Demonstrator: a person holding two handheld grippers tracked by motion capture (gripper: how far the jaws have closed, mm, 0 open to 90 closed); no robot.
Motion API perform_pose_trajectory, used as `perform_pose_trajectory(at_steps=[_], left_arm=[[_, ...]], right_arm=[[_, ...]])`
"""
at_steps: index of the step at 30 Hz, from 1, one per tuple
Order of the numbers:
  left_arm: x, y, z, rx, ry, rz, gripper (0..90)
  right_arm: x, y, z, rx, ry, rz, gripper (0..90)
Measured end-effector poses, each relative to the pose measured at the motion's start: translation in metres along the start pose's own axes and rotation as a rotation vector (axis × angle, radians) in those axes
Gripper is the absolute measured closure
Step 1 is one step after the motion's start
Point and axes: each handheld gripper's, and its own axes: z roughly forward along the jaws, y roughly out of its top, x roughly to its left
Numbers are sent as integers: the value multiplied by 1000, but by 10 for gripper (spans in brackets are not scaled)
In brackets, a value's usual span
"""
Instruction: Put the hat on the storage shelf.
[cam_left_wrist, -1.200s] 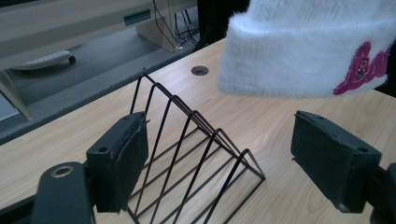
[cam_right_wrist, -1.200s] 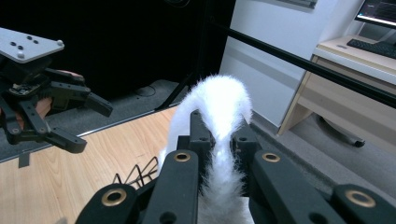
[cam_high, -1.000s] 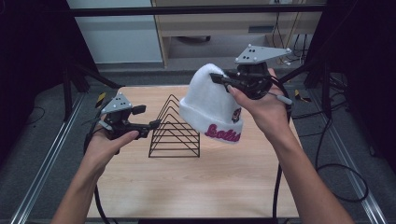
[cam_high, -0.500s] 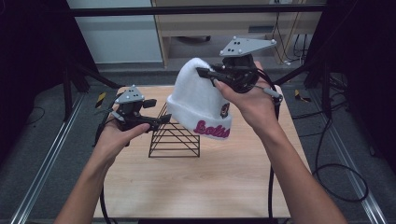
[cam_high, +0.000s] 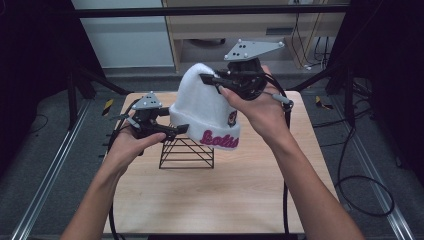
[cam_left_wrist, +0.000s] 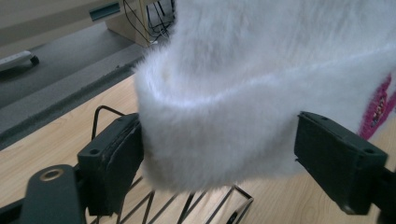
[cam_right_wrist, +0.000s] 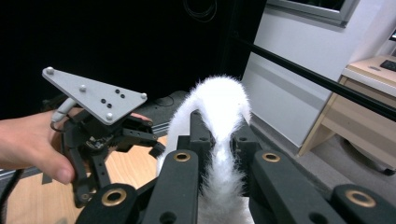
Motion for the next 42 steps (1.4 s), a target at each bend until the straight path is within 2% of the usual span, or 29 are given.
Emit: perform_pose_trajectory(at_steps=[5, 7, 8, 9, 11, 12, 14, 17, 22, 26, 33, 38, 42], left_arm=[[-3, 2, 2, 11, -4, 10, 195], [-4, 3, 2, 12, -5, 3, 286], [-4, 4, 1, 15, -3, -8, 365], [-4, 5, 1, 17, -3, -17, 395], [-3, 5, 1, 22, -6, -22, 532], [-4, 5, 1, 27, -4, -14, 532], [-5, 6, 1, 36, -7, -1, 656], [-7, 8, 1, 39, 5, 6, 730], [-8, 9, -4, 39, 44, 1, 738], [-10, 11, -10, 35, 79, 7, 740], [-10, 11, -19, 32, 145, 13, 743], [-5, 6, -24, 20, 175, -11, 743], [0, 0, -25, 23, 182, -24, 743]], right_arm=[[2, 0, 2, 8, 5, -8, 838], [2, 0, 3, 10, 10, -10, 838], [2, 1, 4, 8, 13, -13, 838], [2, 1, 3, 8, 13, -14, 838], [2, 1, 4, 8, 15, -15, 838], [2, 1, 4, 10, 14, -17, 838], [1, 1, 4, 10, 15, -16, 838], [-1, 1, 4, 6, 15, -15, 838], [-5, -1, 5, 14, 7, -20, 838], [-11, -3, 8, 14, -1, -4, 837], [-20, -4, 20, 19, -6, 15, 837], [-25, -7, 33, 30, 4, 32, 836], [-27, -9, 41, 39, 8, 33, 836]])
